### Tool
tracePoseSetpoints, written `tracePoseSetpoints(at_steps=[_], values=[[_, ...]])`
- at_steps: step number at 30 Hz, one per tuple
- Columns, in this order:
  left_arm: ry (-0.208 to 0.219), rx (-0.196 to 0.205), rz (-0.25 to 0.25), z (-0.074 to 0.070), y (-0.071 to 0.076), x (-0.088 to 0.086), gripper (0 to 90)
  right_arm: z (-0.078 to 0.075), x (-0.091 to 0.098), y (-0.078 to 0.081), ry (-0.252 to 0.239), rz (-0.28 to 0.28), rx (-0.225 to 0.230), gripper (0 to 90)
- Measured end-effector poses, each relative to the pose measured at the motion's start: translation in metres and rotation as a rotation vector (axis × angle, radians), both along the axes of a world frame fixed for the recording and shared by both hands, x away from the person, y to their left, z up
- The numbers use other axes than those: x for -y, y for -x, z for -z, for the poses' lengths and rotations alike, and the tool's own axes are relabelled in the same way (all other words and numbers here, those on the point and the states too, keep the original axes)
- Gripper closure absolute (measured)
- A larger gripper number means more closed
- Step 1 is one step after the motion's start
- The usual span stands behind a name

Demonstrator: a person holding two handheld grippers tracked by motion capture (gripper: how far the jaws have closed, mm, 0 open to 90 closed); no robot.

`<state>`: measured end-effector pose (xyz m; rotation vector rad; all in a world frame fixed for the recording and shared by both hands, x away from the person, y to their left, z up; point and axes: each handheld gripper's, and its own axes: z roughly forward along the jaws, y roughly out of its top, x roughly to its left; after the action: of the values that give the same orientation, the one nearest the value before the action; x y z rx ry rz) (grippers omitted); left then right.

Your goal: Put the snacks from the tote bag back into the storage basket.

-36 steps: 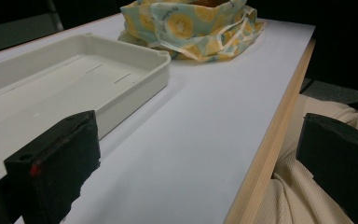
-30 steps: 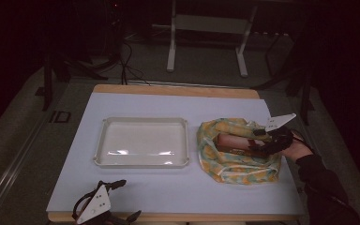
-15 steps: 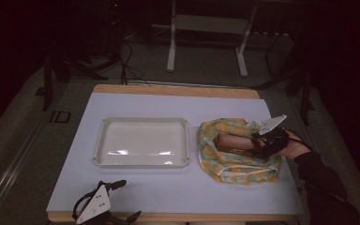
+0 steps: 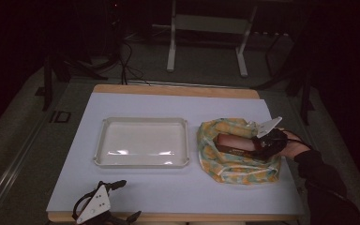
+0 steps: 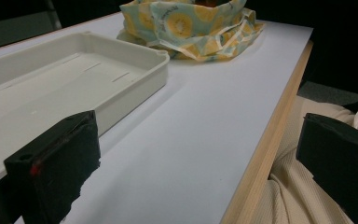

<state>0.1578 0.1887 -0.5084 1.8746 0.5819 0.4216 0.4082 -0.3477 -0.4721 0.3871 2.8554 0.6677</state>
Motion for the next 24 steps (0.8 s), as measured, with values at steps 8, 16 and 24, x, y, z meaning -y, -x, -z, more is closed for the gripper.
tracePoseSetpoints(at_steps=[8,16,24], values=[[-0.002,0.001,0.002,0.0,0.0,0.0,0.0,0.002,0.0,-0.002,0.008,-0.004,-0.009,38.0],[-0.003,-0.001,0.006,0.0,0.001,0.0,0.0,-0.001,0.002,-0.001,0.012,-0.026,-0.027,42.4],[-0.002,-0.001,0.005,0.0,0.001,0.0,0.0,-0.014,0.007,0.002,-0.039,-0.028,-0.035,42.9]])
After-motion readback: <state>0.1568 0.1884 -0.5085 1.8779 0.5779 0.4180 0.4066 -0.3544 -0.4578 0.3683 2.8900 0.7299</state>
